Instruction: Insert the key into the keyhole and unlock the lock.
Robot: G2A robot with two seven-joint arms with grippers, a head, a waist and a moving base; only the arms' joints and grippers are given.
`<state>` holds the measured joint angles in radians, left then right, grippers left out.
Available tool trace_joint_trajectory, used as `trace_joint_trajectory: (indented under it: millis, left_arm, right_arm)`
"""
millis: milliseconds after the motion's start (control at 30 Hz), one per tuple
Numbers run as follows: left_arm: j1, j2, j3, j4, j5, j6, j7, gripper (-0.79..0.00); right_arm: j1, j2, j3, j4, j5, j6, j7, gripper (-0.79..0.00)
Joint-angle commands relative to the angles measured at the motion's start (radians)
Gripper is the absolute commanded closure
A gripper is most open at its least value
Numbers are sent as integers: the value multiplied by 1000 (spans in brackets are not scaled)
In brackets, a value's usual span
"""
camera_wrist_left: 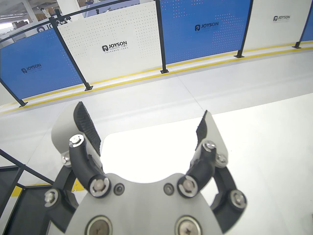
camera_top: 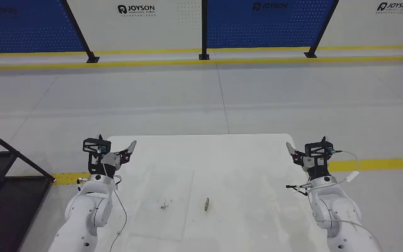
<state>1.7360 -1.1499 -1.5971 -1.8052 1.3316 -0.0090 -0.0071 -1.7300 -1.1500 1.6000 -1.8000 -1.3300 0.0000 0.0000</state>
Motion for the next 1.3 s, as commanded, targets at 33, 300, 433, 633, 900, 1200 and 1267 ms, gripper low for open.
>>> trace_joint_trajectory:
  millis: [33, 300, 433, 633, 900, 1200, 1267]
  left_arm:
    - [36, 1, -2, -32, 25, -17, -16, -785]
    - [279, 6, -7, -231, 94, -103, -123, -785]
    - [396, 10, 14, -296, 157, -167, -155, -785]
    - [434, 7, 85, -283, 162, -197, -226, -785]
    - [357, -2, 206, -202, 306, -121, -321, -591]
    - [290, -14, 298, -116, 370, -56, -391, -566]
    - [289, -15, 310, -107, 381, -56, -393, -542]
  right_arm:
    - [0, 0, 0, 0, 0, 0, 0, -785]
    - [0, 0, 0, 0, 0, 0, 0, -785]
    - [0, 0, 0, 0, 0, 0, 0, -785]
    - [0, 0, 0, 0, 0, 0, 0, -785]
    - [0, 0, 0, 0, 0, 0, 0, -785]
    - [0, 0, 0, 0, 0, 0, 0, -785]
    - [0, 0, 0, 0, 0, 0, 0, -785]
